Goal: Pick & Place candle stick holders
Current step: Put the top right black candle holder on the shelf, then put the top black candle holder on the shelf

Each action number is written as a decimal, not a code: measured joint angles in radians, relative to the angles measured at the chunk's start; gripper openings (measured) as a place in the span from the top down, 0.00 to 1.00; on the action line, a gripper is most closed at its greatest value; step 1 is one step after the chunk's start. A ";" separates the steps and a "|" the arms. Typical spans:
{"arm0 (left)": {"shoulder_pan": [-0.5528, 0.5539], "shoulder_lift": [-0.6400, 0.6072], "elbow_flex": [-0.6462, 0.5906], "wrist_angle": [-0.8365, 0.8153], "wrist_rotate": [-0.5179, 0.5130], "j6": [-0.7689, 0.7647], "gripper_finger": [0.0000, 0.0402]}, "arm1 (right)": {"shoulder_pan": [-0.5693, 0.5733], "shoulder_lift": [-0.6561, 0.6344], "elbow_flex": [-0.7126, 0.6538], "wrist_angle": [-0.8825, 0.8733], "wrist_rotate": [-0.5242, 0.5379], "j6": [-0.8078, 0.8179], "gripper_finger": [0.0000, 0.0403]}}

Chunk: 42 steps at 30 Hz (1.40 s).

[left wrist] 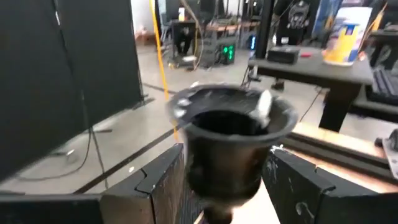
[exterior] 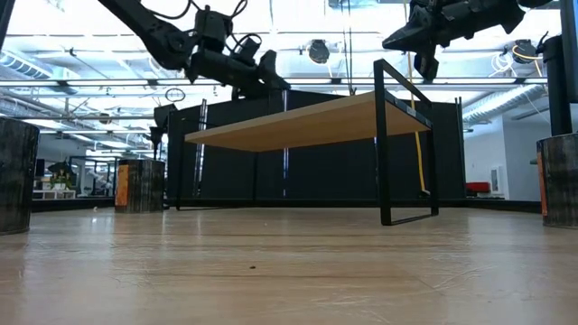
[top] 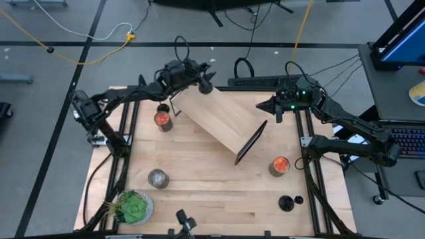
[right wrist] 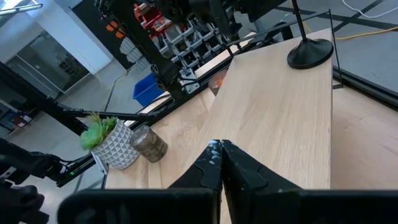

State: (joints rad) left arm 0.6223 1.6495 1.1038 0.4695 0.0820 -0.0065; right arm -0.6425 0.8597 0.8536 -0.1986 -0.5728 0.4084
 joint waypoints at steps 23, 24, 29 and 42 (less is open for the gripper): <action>-0.009 -0.103 0.000 -0.271 -0.083 0.005 0.47 | 0.000 0.000 0.000 0.008 -0.004 -0.012 1.00; -0.009 -0.107 -0.001 -0.279 -0.083 0.005 0.47 | 0.000 0.000 0.000 0.008 -0.004 -0.013 1.00; -0.016 -0.131 -0.001 -0.343 -0.083 -0.004 0.47 | 0.000 0.000 0.000 0.008 -0.004 -0.013 1.00; -0.037 -0.218 -0.001 -0.552 -0.119 -0.007 0.47 | 0.000 0.000 0.000 0.008 -0.004 -0.028 1.00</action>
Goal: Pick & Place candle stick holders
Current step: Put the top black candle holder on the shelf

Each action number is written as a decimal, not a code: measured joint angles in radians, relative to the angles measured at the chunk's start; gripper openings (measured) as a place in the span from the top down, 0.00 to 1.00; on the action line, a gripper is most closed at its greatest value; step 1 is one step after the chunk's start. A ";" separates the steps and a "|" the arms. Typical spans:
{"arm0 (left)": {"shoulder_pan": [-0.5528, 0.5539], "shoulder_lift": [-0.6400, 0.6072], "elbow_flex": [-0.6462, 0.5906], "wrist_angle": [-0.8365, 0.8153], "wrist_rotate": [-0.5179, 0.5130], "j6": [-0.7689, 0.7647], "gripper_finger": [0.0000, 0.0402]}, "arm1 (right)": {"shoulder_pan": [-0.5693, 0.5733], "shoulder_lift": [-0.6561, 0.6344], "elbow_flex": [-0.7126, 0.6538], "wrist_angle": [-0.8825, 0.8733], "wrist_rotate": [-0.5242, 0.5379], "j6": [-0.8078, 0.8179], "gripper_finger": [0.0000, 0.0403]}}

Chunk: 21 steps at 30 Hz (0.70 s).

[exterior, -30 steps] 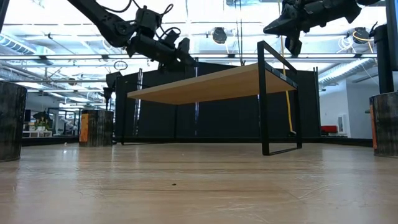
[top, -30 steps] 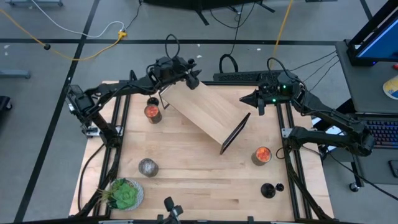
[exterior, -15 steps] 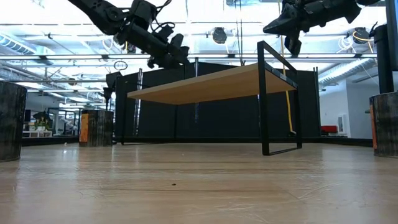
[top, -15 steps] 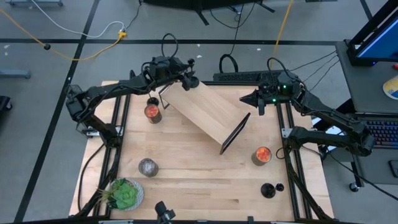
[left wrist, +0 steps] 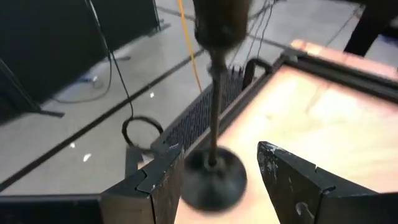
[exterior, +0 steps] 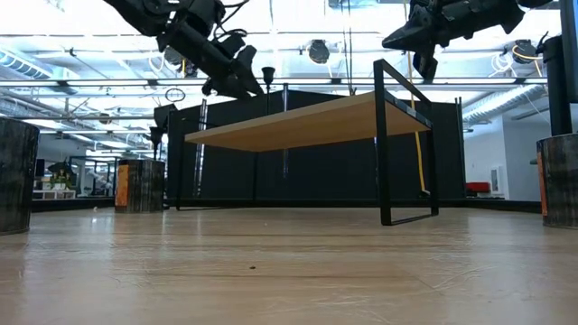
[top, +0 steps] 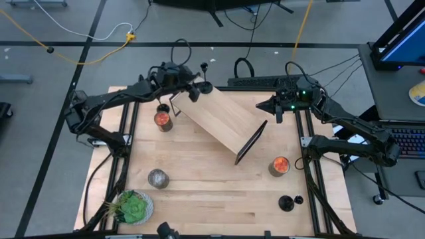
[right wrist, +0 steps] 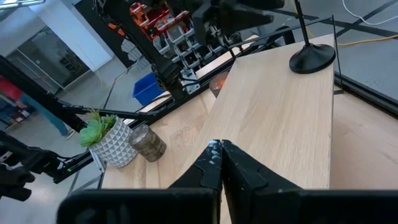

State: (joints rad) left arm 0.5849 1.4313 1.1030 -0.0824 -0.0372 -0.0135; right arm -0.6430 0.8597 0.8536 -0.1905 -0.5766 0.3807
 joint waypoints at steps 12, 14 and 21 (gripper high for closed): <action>-0.054 -0.144 0.000 -0.196 -0.021 -0.025 0.47 | 0.000 0.000 0.000 0.000 0.001 -0.042 1.00; -0.063 -0.175 0.000 -0.219 -0.048 -0.026 0.47 | -0.001 0.000 0.000 0.000 0.007 -0.057 1.00; -0.087 -0.274 0.000 -0.404 -0.085 -0.091 0.47 | -0.032 -0.014 0.000 -0.001 0.014 -0.078 1.00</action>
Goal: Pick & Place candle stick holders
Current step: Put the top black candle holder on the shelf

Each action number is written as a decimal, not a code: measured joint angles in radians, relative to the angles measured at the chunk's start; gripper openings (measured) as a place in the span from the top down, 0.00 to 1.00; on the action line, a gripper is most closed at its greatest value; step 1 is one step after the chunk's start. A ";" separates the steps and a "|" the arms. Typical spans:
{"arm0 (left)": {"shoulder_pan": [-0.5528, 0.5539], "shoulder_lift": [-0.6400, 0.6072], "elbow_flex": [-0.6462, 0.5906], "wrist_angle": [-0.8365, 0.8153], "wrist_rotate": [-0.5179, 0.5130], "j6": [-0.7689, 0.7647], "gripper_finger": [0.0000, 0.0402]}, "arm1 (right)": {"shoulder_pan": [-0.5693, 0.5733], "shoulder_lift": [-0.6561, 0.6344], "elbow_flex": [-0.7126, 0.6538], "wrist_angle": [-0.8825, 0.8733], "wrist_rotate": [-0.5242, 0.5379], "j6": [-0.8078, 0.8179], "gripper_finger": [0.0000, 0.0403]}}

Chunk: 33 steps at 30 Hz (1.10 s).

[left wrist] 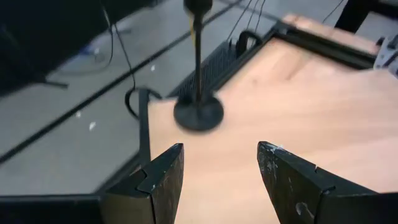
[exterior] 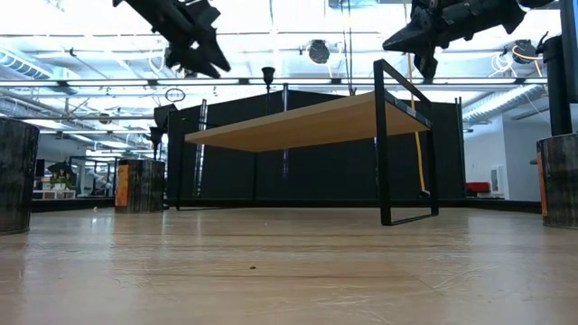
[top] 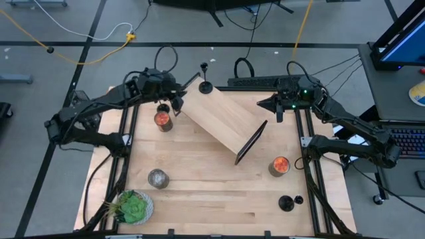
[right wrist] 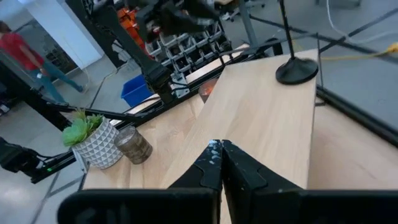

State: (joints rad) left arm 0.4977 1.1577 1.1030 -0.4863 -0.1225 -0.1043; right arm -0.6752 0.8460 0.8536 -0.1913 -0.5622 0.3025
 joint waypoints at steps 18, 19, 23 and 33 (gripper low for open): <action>-0.084 -0.063 0.000 -0.448 -0.023 -0.333 0.47 | -0.052 -0.056 0.000 -0.001 0.012 -0.035 1.00; -0.088 -0.063 0.000 -0.448 -0.033 -0.346 0.47 | -0.052 -0.056 0.000 -0.001 0.012 -0.035 1.00; -0.098 -0.066 0.000 -0.447 -0.062 -0.370 0.47 | -0.052 -0.056 0.000 -0.001 0.012 -0.035 1.00; -0.102 -0.070 0.001 -0.448 -0.072 -0.406 0.47 | -0.052 -0.056 0.000 -0.001 0.012 -0.031 1.00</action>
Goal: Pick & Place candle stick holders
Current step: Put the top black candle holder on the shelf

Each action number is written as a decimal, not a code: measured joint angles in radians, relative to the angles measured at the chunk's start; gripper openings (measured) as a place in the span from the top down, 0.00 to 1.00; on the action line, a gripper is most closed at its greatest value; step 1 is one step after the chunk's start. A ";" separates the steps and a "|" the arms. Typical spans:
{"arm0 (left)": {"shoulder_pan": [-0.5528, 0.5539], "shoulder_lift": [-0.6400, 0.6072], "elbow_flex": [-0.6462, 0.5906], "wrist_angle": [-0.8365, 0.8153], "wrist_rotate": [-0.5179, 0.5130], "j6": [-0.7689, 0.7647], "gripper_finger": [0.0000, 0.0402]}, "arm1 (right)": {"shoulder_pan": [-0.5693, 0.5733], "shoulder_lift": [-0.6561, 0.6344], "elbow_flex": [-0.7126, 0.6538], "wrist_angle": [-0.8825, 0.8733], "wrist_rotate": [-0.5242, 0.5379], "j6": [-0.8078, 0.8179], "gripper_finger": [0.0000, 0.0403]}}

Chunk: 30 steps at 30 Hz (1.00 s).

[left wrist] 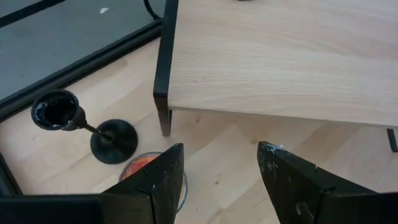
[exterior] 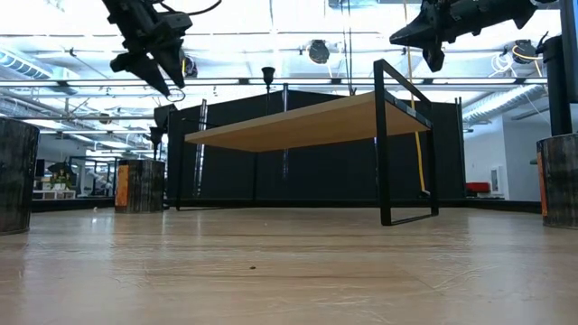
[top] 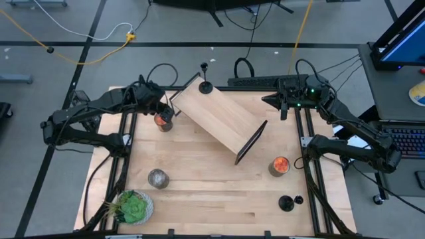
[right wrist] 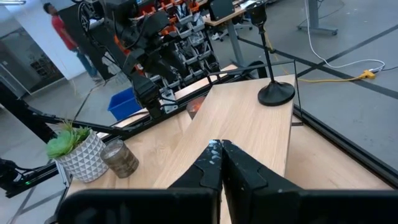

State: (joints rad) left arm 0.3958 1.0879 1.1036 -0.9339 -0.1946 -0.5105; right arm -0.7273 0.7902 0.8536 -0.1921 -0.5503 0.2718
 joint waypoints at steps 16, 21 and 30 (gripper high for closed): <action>0.018 -0.004 0.253 -0.090 -0.226 0.059 0.47 | 0.000 0.000 0.000 0.000 0.000 -0.004 1.00; 0.084 -0.004 0.283 -0.113 -0.225 0.029 0.47 | 0.000 0.000 0.000 -0.001 0.000 -0.004 1.00; 0.226 0.045 0.282 -0.145 -0.103 -0.053 0.47 | 0.000 0.000 0.000 -0.001 0.000 0.003 1.00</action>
State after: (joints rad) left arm 0.6215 1.1329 1.3861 -1.0786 -0.2980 -0.5632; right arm -0.7273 0.7906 0.8536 -0.1926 -0.5503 0.2747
